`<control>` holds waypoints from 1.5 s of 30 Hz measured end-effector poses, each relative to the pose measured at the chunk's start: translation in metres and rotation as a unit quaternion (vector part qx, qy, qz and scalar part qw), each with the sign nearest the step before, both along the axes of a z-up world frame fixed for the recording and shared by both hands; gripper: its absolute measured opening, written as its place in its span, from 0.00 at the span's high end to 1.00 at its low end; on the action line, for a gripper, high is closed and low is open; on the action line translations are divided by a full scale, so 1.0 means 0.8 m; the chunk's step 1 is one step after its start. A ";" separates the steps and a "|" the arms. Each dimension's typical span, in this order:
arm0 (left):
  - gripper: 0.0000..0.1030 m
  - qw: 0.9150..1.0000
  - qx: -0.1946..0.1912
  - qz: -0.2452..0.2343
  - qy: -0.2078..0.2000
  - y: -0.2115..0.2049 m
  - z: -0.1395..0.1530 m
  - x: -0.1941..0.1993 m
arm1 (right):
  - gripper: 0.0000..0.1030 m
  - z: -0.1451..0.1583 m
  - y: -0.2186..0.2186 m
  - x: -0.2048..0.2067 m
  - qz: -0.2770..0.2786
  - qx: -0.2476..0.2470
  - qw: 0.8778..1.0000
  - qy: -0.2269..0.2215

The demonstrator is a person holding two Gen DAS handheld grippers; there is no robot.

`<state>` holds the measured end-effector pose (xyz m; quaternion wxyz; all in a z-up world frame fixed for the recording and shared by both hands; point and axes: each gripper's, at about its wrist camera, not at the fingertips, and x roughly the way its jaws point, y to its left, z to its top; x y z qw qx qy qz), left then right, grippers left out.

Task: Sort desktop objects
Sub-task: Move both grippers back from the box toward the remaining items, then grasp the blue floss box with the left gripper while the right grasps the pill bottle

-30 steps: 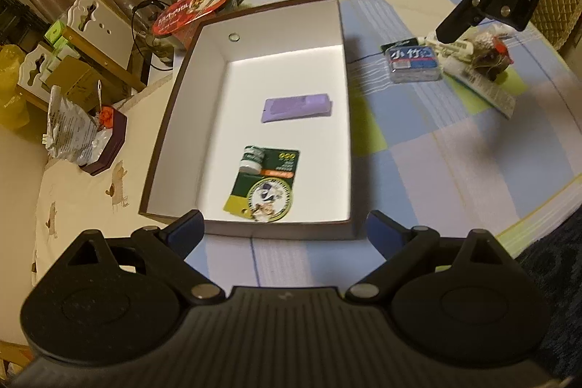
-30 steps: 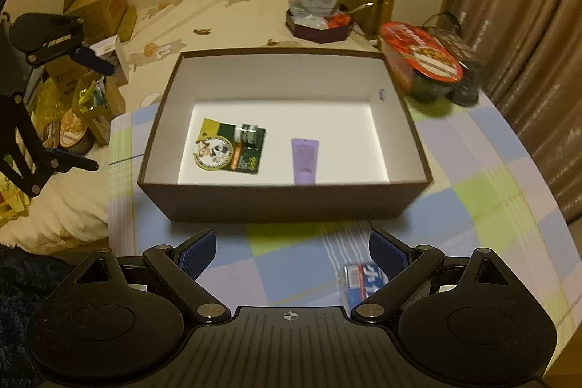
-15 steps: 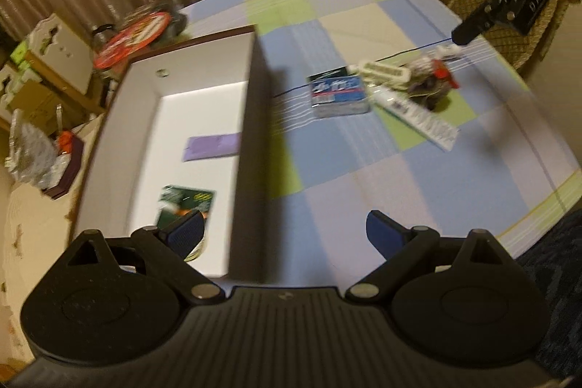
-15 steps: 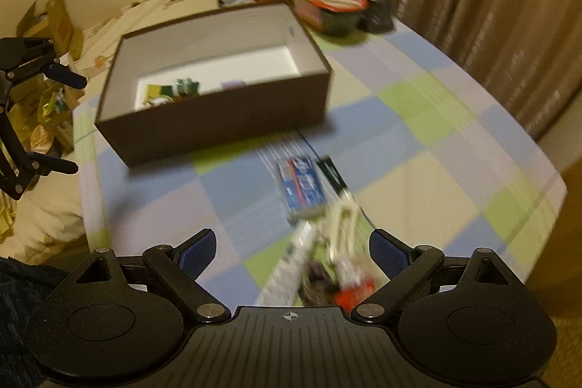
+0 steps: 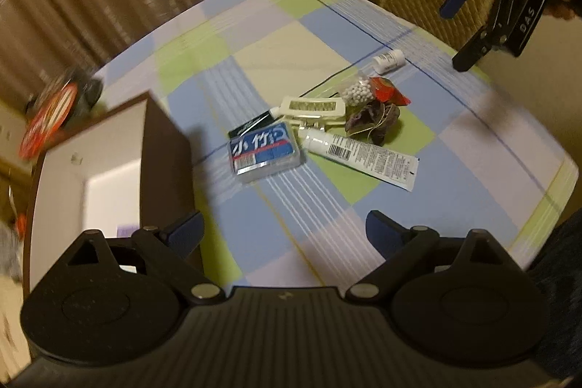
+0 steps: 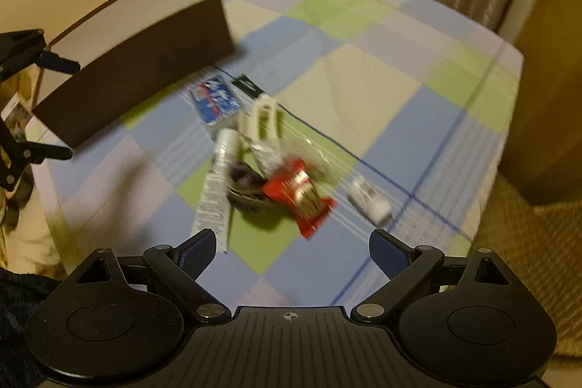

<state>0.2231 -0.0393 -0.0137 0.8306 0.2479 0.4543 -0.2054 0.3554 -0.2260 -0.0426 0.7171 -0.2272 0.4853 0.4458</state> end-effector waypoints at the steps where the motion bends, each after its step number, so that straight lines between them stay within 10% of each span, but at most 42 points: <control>1: 0.09 1.000 0.004 -0.017 0.002 -0.004 -0.003 0.008 | 0.09 -0.003 -0.005 0.003 -0.007 -0.001 1.000 0.004; 6: 0.09 0.991 0.046 -0.122 0.007 -0.025 -0.025 0.049 | 0.09 -0.022 -0.025 0.020 -0.044 -0.003 0.999 0.024; 12: 0.15 0.962 0.104 -0.252 0.026 -0.041 -0.066 0.103 | 0.09 -0.045 -0.049 0.041 -0.102 -0.009 0.994 0.049; 27: 0.38 0.899 0.197 -0.376 0.107 -0.063 -0.176 0.184 | 0.09 -0.087 -0.071 0.070 -0.175 -0.026 0.981 0.082; 38: 0.40 0.953 0.106 -0.229 0.168 -0.038 -0.165 0.154 | 0.09 -0.093 -0.034 0.094 -0.103 -0.007 0.994 0.027; 41: 0.29 0.960 0.089 -0.204 0.171 -0.031 -0.176 0.154 | 0.10 -0.100 -0.017 0.099 -0.061 -0.010 0.998 0.005; 45: 0.41 0.969 0.032 -0.157 0.188 -0.018 -0.176 0.166 | 0.10 -0.106 0.003 0.101 0.003 -0.011 1.000 -0.029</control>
